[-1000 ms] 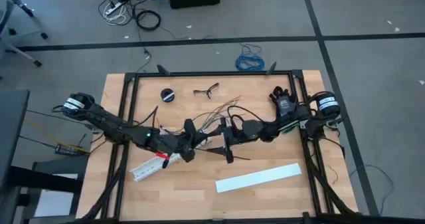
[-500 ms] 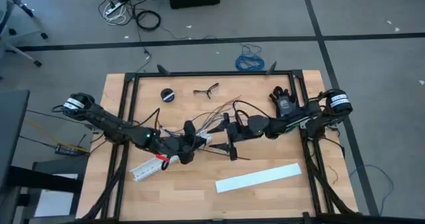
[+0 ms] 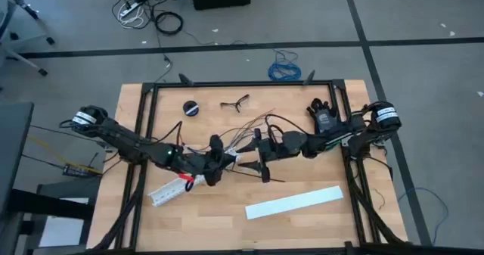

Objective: Ziptie cables
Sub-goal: Insert the black zip tie into the locking head

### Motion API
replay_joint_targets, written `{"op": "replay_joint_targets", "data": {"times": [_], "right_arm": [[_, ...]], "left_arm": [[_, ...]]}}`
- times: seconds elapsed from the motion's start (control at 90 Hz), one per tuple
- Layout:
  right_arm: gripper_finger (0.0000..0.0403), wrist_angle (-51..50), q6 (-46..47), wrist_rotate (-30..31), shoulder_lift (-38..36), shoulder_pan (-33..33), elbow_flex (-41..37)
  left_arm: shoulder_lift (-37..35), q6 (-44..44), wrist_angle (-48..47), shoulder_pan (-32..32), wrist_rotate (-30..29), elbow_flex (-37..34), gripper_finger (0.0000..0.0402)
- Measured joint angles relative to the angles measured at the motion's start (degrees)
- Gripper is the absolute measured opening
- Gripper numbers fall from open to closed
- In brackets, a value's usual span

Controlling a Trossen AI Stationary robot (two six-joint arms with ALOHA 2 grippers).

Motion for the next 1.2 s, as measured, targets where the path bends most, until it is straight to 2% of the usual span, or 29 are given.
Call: {"op": "replay_joint_targets", "data": {"times": [0.333, 0.8, 0.956, 1.2], "right_arm": [[0.0213, 0.2, 0.0, 0.0, 0.0, 0.0, 0.0], [0.0208, -1.8, 0.0, 0.1, 0.0, 0.0, 0.0], [0.0183, -2.3, 0.0, 0.1, 0.0, 0.0, 0.0], [0.0113, -2.3, 0.0, 0.1, 0.1, 0.0, 0.0]], "left_arm": [[4.2, 3.6, 5.6, 0.9, -0.3, 0.0, 0.0000], [4.4, 5.1, 6.6, 0.9, -1.7, 0.0, 0.0000], [4.4, 5.2, 6.8, 0.9, -2.1, 0.0, 0.0000], [4.4, 6.5, 7.6, 0.9, -2.2, 0.0, 0.0000]]}}
